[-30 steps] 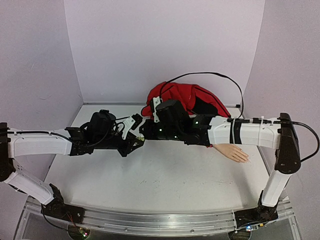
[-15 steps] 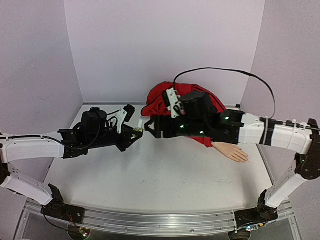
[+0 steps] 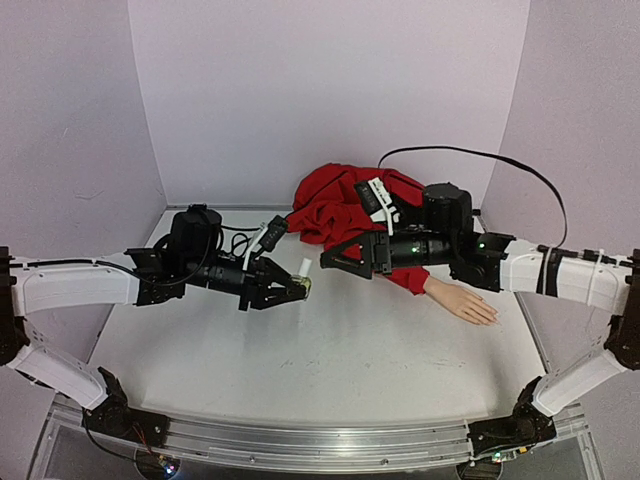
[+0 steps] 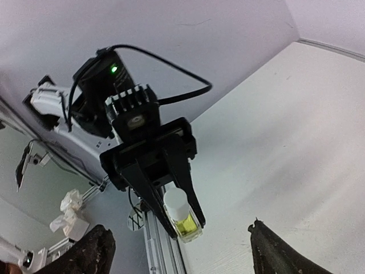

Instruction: Paint the nails

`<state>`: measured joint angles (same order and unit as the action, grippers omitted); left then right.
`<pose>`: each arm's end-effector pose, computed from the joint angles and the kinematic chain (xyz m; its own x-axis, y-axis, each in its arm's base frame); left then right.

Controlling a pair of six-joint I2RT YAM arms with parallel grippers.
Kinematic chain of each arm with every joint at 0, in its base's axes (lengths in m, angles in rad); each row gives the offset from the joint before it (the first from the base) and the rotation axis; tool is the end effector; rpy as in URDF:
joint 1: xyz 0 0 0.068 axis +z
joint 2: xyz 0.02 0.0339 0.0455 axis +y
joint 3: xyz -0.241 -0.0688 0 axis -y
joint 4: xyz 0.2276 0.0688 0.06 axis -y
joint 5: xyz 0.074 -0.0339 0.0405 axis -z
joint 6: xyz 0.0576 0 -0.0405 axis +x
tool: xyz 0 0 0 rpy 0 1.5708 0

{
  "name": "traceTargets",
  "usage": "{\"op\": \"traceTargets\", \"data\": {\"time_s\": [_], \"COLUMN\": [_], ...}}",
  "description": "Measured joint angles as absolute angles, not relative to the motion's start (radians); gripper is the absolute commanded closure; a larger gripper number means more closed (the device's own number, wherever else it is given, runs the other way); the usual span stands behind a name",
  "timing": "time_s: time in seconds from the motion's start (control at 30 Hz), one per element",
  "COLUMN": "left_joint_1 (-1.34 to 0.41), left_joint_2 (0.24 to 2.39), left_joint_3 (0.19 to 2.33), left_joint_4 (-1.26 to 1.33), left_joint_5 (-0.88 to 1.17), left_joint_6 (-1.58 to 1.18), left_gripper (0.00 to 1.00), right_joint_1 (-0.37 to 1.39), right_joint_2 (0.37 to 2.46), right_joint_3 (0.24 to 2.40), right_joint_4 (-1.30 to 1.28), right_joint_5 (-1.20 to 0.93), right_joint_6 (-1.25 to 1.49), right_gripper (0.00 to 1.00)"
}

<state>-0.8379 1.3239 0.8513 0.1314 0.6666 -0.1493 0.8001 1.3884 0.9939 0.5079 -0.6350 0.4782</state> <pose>0.1766 -0.2494 0.2571 -0.3662 0.2321 -0.9011 0.9298 0.1287 -0.3448 0.2047 0.2599 0.3320 -0.3847 0.1356 -0.9130 -0.9136 0.0852 0.3976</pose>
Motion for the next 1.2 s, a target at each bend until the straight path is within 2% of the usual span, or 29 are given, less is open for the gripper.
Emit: {"op": "traceTargets", "data": {"time_s": [0.13, 0.37, 0.67, 1.2], "left_joint_1": [-0.838, -0.840, -0.840, -0.845], "left_joint_2": [1.341, 1.344, 1.367, 1.374], "left_joint_3": [0.866, 0.871, 0.885, 0.885], "left_joint_4": [0.131, 0.131, 0.131, 0.123], "left_joint_5": [0.788, 0.862, 0.890, 0.894], "left_joint_6": [-0.159, -0.166, -0.167, -0.166], "left_gripper": [1.00, 1.00, 1.00, 1.00], "right_joint_1": [0.805, 0.825, 0.840, 0.873], "right_joint_2": [1.461, 1.528, 1.564, 1.610], "right_joint_3": [0.994, 1.002, 1.028, 1.051], "right_joint_4": [0.598, 0.677, 0.752, 0.787], "right_joint_5": [-0.762, -0.842, -0.881, -0.886], "right_joint_6": [0.497, 0.516, 0.547, 0.560], "right_gripper": [0.33, 0.50, 0.59, 0.93]}}
